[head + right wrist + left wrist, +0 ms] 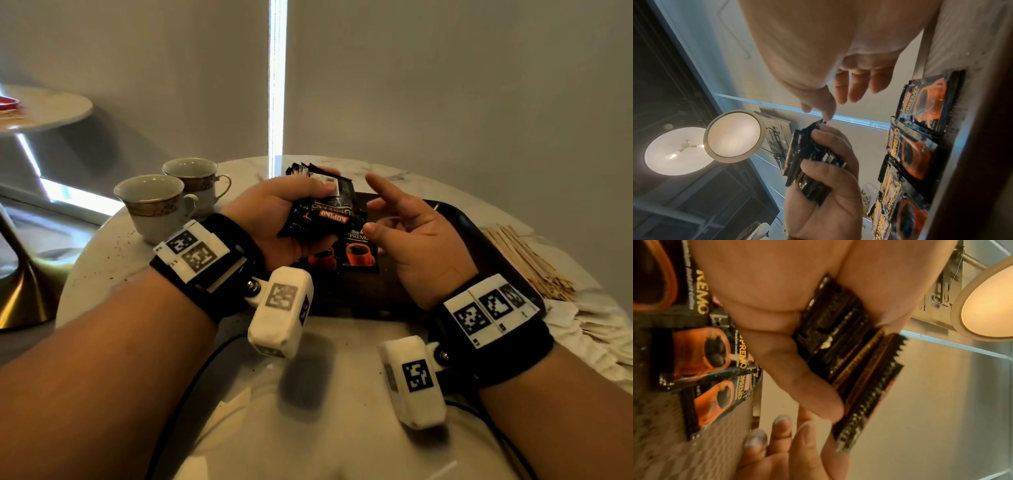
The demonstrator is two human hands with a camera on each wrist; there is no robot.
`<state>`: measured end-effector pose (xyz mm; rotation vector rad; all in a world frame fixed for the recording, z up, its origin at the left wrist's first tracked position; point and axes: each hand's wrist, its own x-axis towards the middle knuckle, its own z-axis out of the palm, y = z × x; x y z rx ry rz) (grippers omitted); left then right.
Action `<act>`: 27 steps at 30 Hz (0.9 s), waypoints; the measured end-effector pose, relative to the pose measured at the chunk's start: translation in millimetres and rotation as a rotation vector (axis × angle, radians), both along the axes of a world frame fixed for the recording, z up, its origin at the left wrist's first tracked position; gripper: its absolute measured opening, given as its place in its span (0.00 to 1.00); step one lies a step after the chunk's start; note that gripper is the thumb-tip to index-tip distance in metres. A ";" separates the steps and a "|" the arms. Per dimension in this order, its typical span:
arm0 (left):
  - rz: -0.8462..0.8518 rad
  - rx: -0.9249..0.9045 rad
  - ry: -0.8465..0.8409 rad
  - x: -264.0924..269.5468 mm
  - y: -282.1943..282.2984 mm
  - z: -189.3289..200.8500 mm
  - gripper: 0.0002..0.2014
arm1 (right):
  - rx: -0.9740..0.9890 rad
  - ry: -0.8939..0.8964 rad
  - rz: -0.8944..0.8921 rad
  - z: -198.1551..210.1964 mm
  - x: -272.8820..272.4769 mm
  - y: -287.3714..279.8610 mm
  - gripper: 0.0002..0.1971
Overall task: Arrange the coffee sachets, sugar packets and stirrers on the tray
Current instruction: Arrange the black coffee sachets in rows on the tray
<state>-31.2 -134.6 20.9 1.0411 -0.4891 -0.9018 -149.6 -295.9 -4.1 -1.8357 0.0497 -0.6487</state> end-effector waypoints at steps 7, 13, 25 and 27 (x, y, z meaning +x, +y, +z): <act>-0.048 0.041 -0.032 -6.6 -3.7 -3.5 0.20 | -0.104 -0.025 0.114 2.7 -3.1 7.2 0.27; -0.065 -0.023 0.009 -5.5 -2.7 -4.6 0.18 | -0.065 -0.061 0.043 2.3 -5.0 8.2 0.23; 0.131 -0.079 0.019 5.3 -1.9 -0.9 0.12 | 0.151 -0.070 -0.236 -2.1 0.3 -11.7 0.10; 0.172 -0.112 0.035 8.8 -0.4 1.1 0.11 | 0.163 0.021 -0.299 -8.8 5.7 -19.9 0.09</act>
